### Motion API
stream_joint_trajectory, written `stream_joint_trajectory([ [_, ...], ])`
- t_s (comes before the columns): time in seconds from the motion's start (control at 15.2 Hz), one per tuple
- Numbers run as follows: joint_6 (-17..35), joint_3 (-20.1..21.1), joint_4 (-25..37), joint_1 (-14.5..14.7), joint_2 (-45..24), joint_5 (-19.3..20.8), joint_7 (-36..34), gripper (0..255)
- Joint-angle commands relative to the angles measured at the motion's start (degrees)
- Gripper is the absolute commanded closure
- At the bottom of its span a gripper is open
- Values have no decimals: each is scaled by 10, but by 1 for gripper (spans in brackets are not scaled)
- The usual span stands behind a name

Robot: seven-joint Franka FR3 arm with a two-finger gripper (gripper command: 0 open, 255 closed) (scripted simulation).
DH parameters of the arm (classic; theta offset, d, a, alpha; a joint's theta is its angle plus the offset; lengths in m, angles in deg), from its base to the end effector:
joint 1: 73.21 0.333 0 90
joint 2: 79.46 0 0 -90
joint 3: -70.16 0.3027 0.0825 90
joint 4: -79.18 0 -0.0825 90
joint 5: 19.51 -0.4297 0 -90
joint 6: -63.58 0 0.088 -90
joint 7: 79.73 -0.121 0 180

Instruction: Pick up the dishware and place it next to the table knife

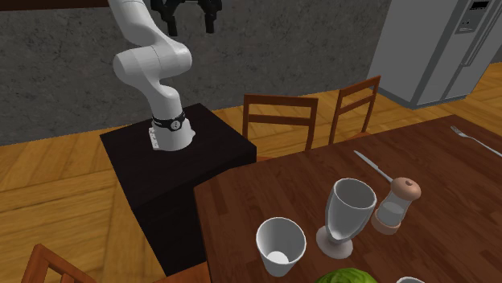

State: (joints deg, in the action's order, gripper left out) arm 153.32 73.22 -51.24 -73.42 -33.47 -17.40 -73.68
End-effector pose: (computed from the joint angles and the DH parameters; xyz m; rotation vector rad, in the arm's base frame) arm 0.3579 0.0183 0.6139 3.0527 0.2124 0.1367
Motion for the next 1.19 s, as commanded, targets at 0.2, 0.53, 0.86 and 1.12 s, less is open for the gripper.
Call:
stream_joint_trajectory([
  [0.2, 53, 9, -21, 1, -37, 2, -8, 0],
  [0.53, 139, 25, -40, 0, -113, 8, -22, 0],
  [0.86, 220, 41, -41, -3, -203, 21, -41, 0],
  [1.12, 277, 54, -27, -7, -283, 37, -59, 0],
])
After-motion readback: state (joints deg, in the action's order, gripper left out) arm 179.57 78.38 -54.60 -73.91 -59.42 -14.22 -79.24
